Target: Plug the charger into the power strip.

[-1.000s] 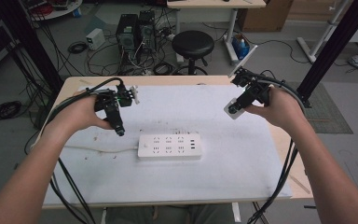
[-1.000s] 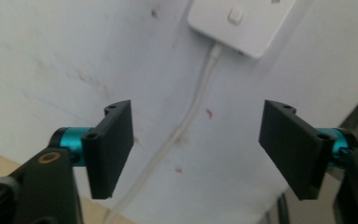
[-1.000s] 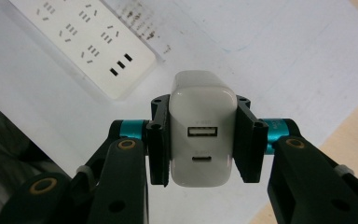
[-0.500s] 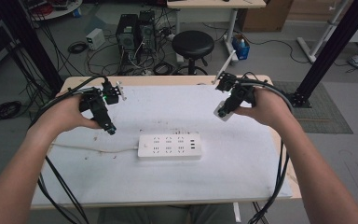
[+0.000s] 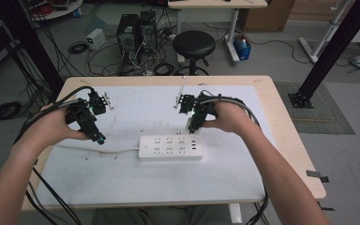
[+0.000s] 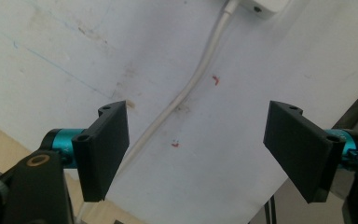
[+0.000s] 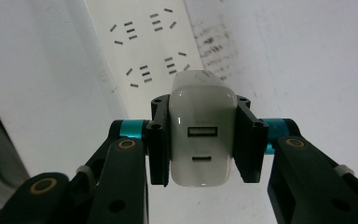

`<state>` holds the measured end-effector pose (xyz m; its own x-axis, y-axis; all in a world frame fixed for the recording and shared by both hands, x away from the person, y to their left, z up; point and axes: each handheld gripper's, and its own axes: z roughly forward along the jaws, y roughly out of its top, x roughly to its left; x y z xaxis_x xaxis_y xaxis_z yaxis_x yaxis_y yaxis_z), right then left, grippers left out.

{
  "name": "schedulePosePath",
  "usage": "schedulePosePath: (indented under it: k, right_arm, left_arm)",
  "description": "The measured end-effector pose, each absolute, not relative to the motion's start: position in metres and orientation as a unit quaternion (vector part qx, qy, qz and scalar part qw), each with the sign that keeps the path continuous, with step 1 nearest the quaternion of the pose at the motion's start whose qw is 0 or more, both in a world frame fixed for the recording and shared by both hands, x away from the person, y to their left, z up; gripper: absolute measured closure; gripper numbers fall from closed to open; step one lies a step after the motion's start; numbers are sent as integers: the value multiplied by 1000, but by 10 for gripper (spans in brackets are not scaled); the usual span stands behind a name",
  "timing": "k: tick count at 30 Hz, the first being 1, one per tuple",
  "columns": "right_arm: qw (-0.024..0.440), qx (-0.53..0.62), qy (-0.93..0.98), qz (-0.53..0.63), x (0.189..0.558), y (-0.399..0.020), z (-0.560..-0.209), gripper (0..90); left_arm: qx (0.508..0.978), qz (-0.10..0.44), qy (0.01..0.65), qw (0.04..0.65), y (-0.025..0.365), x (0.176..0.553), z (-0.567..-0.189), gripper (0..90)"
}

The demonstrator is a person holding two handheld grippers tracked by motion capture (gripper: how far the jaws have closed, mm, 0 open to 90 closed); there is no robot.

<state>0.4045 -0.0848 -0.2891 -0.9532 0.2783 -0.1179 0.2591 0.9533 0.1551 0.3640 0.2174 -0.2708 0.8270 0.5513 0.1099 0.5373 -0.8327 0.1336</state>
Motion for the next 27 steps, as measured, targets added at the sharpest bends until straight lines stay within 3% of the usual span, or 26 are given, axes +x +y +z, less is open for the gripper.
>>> schedulePosePath:
  k: [7, 27]
  right_arm:
    - [54, 84, 994, 43, 409, -59, -321, 622]
    - [53, 21, 998, 18, 412, -41, -343, 625]
  left_arm:
    - [955, 69, 285, 50, 221, 361, -278, 223]
    - [956, 65, 282, 48, 217, 357, -284, 223]
